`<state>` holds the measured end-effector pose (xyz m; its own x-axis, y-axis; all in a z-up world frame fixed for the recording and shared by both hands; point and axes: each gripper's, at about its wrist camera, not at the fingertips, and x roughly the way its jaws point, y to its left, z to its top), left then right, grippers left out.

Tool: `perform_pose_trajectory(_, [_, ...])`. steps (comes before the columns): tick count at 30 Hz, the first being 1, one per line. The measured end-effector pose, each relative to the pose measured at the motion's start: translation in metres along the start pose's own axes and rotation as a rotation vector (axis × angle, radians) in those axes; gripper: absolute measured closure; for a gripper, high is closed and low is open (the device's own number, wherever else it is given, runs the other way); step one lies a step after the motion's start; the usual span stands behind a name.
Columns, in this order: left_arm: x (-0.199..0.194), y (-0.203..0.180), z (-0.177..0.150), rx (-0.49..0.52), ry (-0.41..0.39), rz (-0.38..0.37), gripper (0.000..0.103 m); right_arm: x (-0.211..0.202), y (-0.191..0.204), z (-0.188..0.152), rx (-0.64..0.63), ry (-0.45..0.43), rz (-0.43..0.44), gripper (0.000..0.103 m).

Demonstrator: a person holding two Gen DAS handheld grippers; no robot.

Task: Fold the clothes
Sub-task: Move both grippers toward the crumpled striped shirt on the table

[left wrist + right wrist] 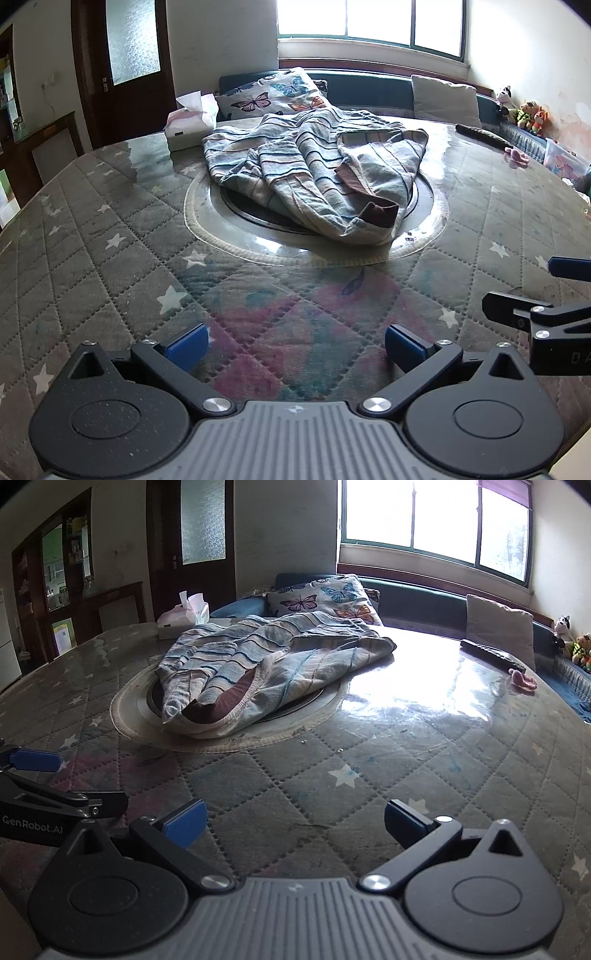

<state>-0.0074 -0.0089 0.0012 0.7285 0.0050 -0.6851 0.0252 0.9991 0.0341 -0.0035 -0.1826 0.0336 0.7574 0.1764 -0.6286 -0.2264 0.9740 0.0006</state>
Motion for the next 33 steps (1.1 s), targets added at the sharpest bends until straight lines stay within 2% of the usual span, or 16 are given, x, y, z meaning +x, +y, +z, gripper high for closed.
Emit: perform_pose_trajectory(33, [0.0018,-0.0045,0.0071,0.014,0.002,0.008,0.0,0.0053,0.0013,0.0026,-0.007,0.011,0.025,0.0])
